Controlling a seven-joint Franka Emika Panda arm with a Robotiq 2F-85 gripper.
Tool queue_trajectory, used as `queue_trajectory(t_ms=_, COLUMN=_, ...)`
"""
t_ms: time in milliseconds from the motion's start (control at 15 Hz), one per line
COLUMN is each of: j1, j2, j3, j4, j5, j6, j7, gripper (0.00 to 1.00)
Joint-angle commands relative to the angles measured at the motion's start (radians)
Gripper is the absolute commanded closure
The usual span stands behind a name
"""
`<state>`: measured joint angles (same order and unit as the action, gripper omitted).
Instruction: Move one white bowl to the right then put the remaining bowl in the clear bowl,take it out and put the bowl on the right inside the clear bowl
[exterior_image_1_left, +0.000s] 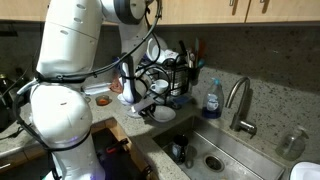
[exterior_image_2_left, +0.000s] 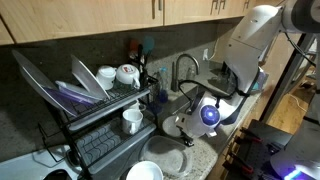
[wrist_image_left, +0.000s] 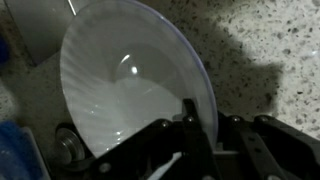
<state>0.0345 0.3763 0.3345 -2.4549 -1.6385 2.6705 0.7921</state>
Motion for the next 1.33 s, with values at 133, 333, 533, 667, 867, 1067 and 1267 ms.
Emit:
queue_trajectory(t_ms=133, j1=0.048, j2=-0.107, j3=0.040, j4=-0.083, j5=-0.016, j6=-0.055, j7=0.065, gripper=0.97)
queue_trajectory(t_ms=333, j1=0.096, j2=-0.153, j3=0.006, j4=-0.103, j5=0.005, j6=-0.055, j7=0.062, gripper=0.97)
queue_trajectory(t_ms=533, j1=0.116, j2=-0.194, j3=-0.009, j4=-0.121, j5=0.004, j6=-0.053, j7=0.066, gripper=0.97)
queue_trajectory(t_ms=667, j1=0.131, j2=-0.220, j3=-0.012, j4=-0.129, j5=0.010, j6=-0.056, j7=0.059, gripper=0.97)
queue_trajectory(t_ms=867, j1=0.155, j2=-0.261, j3=-0.007, j4=-0.141, j5=0.016, j6=-0.052, j7=0.054, gripper=0.97)
queue_trajectory(t_ms=1067, j1=0.198, j2=-0.308, j3=0.009, j4=-0.162, j5=0.016, j6=-0.057, j7=0.055, gripper=0.97)
queue_trajectory(t_ms=1267, j1=0.240, j2=-0.349, j3=0.023, j4=-0.182, j5=0.031, j6=-0.046, j7=0.047, gripper=0.97)
